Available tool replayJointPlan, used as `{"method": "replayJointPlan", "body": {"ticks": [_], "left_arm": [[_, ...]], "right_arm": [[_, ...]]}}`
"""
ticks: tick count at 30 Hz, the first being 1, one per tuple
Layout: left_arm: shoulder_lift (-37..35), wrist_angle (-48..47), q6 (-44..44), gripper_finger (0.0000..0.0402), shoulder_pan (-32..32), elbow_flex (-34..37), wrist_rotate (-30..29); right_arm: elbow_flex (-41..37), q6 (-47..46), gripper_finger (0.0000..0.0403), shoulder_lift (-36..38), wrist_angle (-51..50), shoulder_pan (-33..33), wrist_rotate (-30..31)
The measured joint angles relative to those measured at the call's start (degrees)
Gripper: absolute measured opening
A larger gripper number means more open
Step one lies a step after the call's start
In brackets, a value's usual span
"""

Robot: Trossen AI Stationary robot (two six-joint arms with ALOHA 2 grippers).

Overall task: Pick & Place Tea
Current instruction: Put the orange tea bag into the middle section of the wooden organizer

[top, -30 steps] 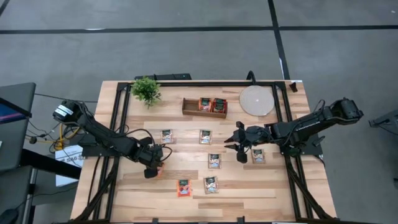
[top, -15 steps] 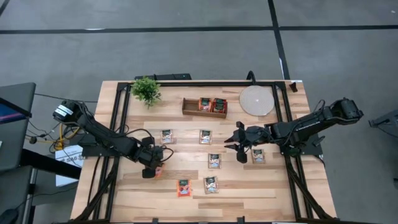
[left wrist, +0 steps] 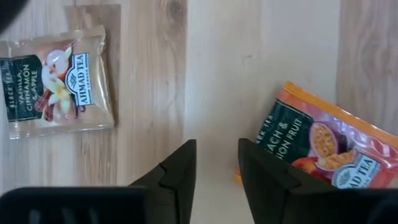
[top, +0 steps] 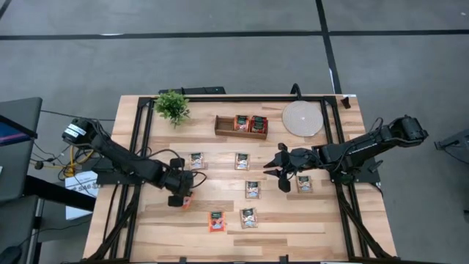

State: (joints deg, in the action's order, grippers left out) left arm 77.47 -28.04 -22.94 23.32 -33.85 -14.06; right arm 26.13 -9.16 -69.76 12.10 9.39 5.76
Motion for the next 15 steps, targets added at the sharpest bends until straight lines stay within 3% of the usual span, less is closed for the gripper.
{"method": "replayJointPlan", "body": {"ticks": [8, 15], "left_arm": [[0.44, 2.89, 5.59, 0.0111, -5.10, -0.02, 7.30], [0.44, 2.50, 6.70, 0.0110, -5.50, -0.02, 11.01]], "right_arm": [[0.00, -0.48, 0.0092, 0.00, 0.42, 0.00, 0.00], [0.00, -0.47, 0.0092, 0.00, 0.37, -0.02, 0.00]]}}
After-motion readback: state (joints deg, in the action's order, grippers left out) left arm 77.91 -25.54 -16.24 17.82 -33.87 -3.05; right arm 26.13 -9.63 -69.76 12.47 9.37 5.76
